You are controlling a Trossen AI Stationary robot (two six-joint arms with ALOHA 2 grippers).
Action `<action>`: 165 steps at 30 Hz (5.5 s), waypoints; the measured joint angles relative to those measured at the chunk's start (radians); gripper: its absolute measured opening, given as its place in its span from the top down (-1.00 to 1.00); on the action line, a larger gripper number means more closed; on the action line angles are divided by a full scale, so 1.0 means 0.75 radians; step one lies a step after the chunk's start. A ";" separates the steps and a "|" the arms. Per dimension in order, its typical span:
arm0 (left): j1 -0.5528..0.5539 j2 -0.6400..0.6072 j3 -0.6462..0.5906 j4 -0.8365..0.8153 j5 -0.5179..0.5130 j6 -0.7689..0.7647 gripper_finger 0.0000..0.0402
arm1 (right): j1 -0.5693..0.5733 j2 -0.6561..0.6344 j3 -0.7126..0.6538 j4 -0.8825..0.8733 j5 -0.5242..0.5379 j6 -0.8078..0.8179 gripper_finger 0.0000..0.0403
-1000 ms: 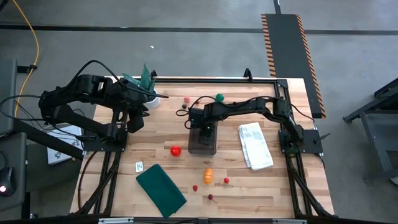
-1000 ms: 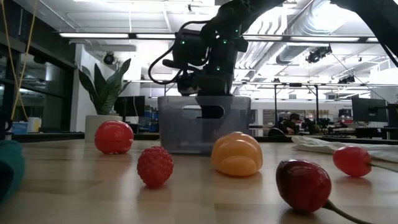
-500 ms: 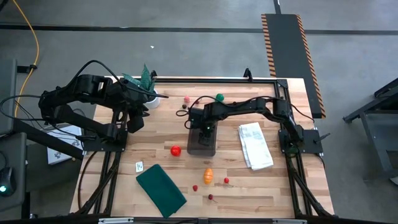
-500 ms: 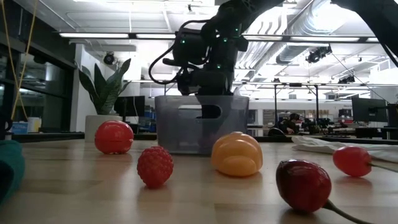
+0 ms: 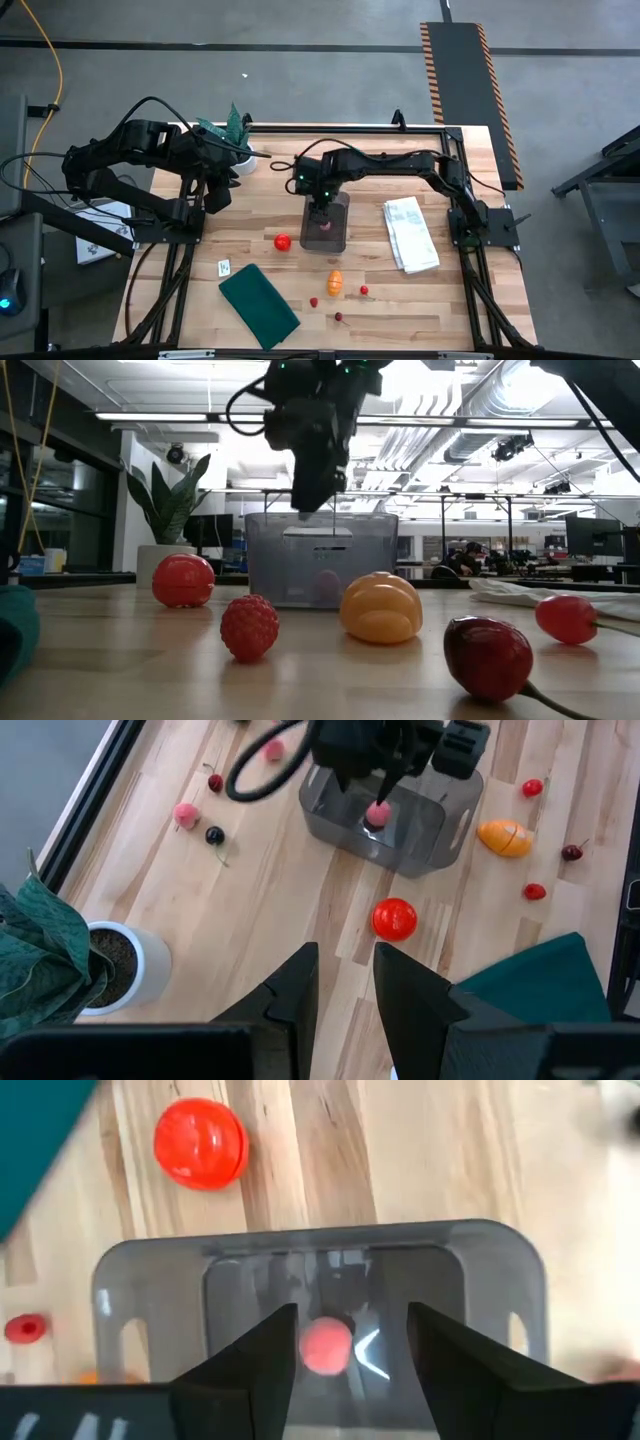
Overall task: Pick and placing Produce into tupperware
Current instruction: Put the tomato into the transparent black bin
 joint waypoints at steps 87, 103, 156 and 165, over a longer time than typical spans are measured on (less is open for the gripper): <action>-0.234 0.176 -0.731 0.923 0.208 0.059 -0.15 | 0.099 -1.333 -1.290 0.425 0.041 0.456 0.10; -0.244 0.433 -0.731 0.840 0.209 0.140 -0.58 | 0.209 -1.333 -1.291 0.413 0.155 0.569 0.10; -0.243 0.718 -0.738 0.967 0.199 0.200 -0.64 | 0.205 -1.333 -1.291 0.412 0.201 0.521 0.10; -0.243 0.718 -0.737 0.987 0.186 0.211 -0.64 | 0.204 -1.334 -1.291 0.413 0.201 0.515 0.10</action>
